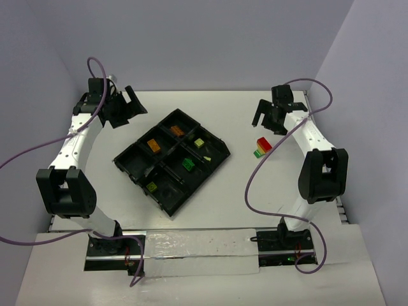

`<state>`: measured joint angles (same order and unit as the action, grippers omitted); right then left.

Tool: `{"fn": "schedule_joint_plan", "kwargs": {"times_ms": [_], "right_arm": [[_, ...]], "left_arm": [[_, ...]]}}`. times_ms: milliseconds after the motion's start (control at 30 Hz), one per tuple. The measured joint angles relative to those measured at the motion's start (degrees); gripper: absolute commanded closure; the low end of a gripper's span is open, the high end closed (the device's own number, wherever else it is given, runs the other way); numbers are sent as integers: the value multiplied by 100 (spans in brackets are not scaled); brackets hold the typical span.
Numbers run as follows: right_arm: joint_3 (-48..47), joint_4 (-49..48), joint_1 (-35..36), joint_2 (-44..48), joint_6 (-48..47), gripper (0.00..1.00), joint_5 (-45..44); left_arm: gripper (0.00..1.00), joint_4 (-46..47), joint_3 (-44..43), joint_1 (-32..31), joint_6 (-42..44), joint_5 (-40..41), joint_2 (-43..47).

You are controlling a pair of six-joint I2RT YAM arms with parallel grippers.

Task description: Sort the legos into containers by color

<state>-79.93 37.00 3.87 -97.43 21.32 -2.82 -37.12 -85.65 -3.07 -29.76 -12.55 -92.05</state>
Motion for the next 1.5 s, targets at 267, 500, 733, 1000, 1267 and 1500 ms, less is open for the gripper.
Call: {"fn": "schedule_joint_plan", "kwargs": {"times_ms": [267,500,733,1000,1267,1500], "right_arm": [[318,-110,-1,-33,2,2,216],[544,-205,0,-35,27,2,304],[724,-233,115,-35,71,5,444],[736,-222,367,-35,136,20,512],[736,-160,433,-35,194,42,380],[733,-38,526,-36,219,43,-11]], "left_arm": [[1,0,0,-67,4,-30,0],[1,1,0,-75,18,-32,0],[1,4,0,-78,22,-57,0],[1,4,0,-121,24,-119,0],[1,9,0,-148,24,-141,-75],[1,9,0,-204,24,-143,-176]]}}
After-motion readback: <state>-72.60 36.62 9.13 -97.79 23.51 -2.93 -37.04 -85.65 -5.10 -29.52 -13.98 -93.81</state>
